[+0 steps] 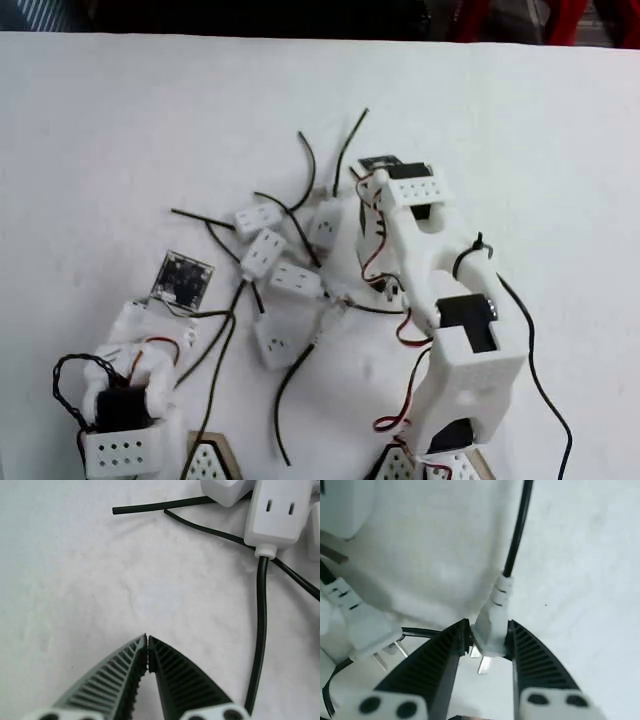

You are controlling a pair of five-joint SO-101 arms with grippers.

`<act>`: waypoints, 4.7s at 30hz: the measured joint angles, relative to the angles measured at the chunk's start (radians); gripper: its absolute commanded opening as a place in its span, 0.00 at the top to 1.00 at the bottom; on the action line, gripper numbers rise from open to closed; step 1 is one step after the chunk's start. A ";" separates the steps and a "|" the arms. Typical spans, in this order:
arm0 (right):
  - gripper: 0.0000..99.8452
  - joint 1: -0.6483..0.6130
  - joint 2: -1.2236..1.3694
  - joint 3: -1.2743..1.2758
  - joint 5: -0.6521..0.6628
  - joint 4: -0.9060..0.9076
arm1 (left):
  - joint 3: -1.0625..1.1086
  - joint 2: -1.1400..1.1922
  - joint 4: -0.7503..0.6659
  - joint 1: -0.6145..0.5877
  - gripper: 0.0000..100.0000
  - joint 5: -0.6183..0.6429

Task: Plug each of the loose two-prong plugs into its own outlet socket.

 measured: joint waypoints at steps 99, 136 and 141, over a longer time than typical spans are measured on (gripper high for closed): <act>0.98 -0.040 -0.270 0.020 0.367 0.242 | 0.000 0.000 0.000 0.000 0.97 0.000; 0.98 -0.127 -0.017 0.160 0.582 0.249 | 0.000 0.000 0.000 0.000 0.97 -0.009; 0.98 -0.127 -0.244 0.235 0.582 0.252 | 0.000 0.000 0.000 0.000 0.97 -0.009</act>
